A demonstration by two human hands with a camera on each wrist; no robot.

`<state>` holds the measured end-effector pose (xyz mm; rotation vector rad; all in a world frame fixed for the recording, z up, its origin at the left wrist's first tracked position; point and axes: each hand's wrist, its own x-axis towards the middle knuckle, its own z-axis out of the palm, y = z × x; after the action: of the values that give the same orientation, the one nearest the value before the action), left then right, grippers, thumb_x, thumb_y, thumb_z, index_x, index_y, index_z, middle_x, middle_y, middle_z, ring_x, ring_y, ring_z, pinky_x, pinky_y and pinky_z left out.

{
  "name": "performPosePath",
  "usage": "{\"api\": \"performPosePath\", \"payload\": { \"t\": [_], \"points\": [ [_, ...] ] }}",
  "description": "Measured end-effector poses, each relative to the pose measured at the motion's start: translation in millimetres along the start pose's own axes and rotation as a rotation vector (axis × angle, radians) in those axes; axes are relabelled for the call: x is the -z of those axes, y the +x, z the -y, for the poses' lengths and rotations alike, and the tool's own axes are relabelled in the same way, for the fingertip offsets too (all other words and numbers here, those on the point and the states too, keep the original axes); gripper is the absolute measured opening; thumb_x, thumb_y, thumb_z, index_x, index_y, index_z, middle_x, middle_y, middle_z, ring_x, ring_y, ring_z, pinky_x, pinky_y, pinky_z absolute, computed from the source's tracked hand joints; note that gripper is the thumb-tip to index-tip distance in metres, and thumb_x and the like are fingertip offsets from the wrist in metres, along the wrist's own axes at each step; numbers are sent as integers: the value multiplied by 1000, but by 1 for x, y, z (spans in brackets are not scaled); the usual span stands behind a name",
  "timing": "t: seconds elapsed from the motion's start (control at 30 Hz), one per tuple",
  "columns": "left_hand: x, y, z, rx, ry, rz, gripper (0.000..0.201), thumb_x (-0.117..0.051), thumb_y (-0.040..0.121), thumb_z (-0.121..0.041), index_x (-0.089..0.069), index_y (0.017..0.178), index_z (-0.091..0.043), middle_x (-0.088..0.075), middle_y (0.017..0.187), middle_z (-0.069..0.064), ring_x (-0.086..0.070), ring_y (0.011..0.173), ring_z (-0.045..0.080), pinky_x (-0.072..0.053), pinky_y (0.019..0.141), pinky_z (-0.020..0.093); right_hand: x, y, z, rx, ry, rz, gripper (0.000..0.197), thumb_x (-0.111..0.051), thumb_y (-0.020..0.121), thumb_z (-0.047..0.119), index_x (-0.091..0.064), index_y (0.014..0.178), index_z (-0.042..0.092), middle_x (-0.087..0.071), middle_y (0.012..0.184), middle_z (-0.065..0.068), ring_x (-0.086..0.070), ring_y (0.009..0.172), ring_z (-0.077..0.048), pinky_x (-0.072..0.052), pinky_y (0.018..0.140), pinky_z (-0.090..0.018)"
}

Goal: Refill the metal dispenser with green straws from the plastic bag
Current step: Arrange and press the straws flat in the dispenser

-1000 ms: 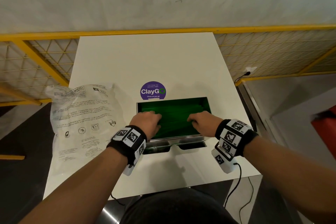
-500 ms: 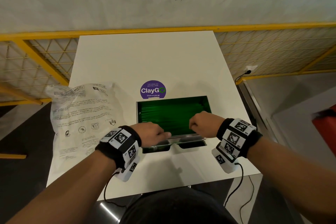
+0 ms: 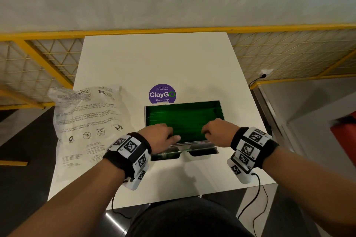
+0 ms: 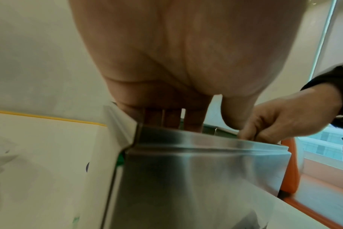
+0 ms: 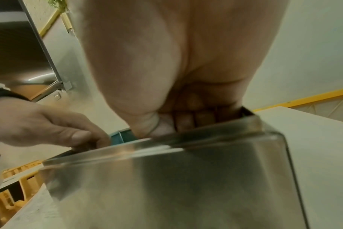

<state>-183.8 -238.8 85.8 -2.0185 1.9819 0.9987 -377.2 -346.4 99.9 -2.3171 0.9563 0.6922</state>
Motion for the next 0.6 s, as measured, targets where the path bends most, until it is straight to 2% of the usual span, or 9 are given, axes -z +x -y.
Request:
{"api": "performPosePath", "payload": {
  "t": [0.1, 0.17, 0.2, 0.27, 0.3, 0.37, 0.43, 0.5, 0.6],
  "points": [
    [-1, -1, -2, -9, 45, 69, 41, -31, 98, -49, -53, 90, -16, -50, 86, 2, -50, 80, 20, -43, 74, 31, -1, -1, 2, 24, -22, 49, 38, -35, 98, 17, -61, 125, 10, -61, 126, -11, -58, 112, -26, -46, 97, -33],
    [-1, -3, -3, -13, 42, -10, 38, -34, 98, -47, -54, 93, -15, -53, 88, 2, -54, 84, 22, -43, 73, 31, 1, -1, 3, 56, -6, -27, 38, -36, 99, 19, -55, 131, 12, -60, 128, -11, -56, 114, -24, -45, 96, -31],
    [-1, -2, -4, -19, 52, -99, 38, -35, 98, -45, -57, 101, -14, -54, 94, 4, -55, 91, 23, -43, 75, 32, 0, 1, 2, 73, -1, -88, 40, -37, 99, 23, -50, 136, 14, -54, 135, -10, -52, 120, -24, -42, 101, -32],
    [-2, 2, -5, -18, 79, -263, 41, -37, 97, -43, -50, 125, -17, -52, 116, 5, -50, 110, 25, -43, 88, 36, -2, 5, 4, 62, -59, -122, 50, -37, 100, 38, -30, 147, 24, -27, 155, -7, -28, 140, -27, -30, 113, -42],
    [-4, 6, -4, -10, 89, -286, 45, -36, 97, -43, -43, 135, -19, -47, 127, 6, -45, 118, 26, -41, 95, 39, -3, 7, 7, 34, -101, -71, 56, -32, 99, 48, -19, 150, 29, -12, 159, -5, -14, 145, -29, -24, 116, -48],
    [-8, 14, -4, 32, 84, -199, 49, -34, 98, -42, -32, 143, -23, -40, 139, 7, -41, 125, 28, -38, 102, 42, -4, 11, 15, -30, -135, 101, 64, -22, 96, 59, -4, 151, 33, 4, 160, -3, 1, 147, -29, -13, 118, -51],
    [-13, 20, -2, 67, 79, -97, 46, -32, 98, -41, -37, 140, -24, -46, 136, 8, -47, 121, 28, -41, 101, 42, -5, 13, 22, -41, -165, 235, 62, -15, 97, 58, 0, 151, 33, 7, 160, -6, 4, 147, -32, -4, 118, -47],
    [-17, 23, 1, 79, 83, -79, 42, -33, 98, -40, -44, 135, -23, -53, 129, 8, -52, 116, 28, -43, 98, 41, -8, 13, 25, -43, -153, 264, 60, -12, 98, 57, -1, 151, 32, 5, 160, -6, 2, 147, -33, -3, 118, -45],
    [-17, 21, 2, 96, 117, -75, 45, -31, 97, -43, -45, 134, -22, -52, 129, 7, -50, 117, 28, -42, 98, 40, -16, 11, 21, -77, -88, 241, 70, -12, 92, 67, -2, 151, 31, 5, 160, -7, 2, 147, -32, -3, 119, -47]
  ]
}}
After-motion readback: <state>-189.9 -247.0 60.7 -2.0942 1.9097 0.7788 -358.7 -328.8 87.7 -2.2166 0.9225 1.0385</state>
